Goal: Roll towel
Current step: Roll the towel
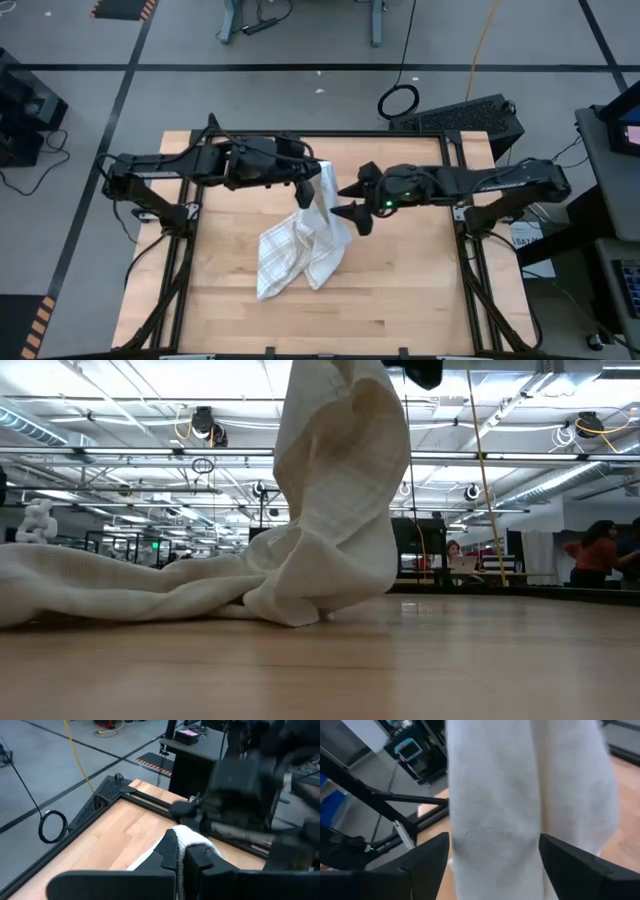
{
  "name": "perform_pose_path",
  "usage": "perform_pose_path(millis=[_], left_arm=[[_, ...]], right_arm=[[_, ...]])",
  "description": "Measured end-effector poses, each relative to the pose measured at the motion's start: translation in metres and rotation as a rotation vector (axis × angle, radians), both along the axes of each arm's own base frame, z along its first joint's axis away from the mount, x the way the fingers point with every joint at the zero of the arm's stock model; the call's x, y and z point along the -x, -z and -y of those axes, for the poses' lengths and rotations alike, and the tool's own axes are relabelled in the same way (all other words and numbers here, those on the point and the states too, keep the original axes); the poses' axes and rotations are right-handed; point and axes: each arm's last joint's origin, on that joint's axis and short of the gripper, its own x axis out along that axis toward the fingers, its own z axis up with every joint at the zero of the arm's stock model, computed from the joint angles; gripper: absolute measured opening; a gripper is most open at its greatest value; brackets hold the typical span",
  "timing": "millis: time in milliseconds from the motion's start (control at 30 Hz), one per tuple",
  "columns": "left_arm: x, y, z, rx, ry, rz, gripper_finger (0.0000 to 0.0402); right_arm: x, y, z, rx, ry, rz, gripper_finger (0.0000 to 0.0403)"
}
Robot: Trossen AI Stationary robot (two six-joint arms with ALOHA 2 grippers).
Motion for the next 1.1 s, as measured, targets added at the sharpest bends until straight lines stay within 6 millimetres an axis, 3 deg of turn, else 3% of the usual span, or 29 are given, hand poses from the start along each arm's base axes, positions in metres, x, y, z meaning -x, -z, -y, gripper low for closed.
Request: perform_pose_path(millis=[100,167,433,600,800,1000,1100], left_arm=[[0.000,0.000,-0.003,0.034,-0.010,0.009,0.0002],[0.000,0.000,-0.004,0.040,-0.002,0.007,0.0002],[0.002,0.005,-0.004,0.040,-0.003,-0.050,0.0006],[0.003,0.007,-0.004,0.043,-0.001,-0.070,0.0014],[0.004,0.012,0.000,0.161,0.013,-0.092,0.0025],[0.009,0.020,0.013,0.233,0.031,-0.184,0.0102],[0.021,0.034,0.013,0.206,-0.010,-0.366,0.0147]], right_arm=[[-0.008,0.009,-0.001,0.006,-0.001,-0.030,0.0282],[-0.010,0.012,-0.001,0.007,-0.001,-0.044,0.0249],[0.008,0.002,0.016,-0.003,0.049,-0.066,0.0019],[0.025,-0.008,0.028,-0.019,0.081,-0.065,0.0015],[0.037,-0.012,0.037,-0.065,-0.009,-0.093,0.0005],[0.039,-0.012,0.043,-0.141,-0.092,-0.095,0.0003],[0.040,-0.011,0.048,-0.178,-0.091,-0.100,0.0003]])
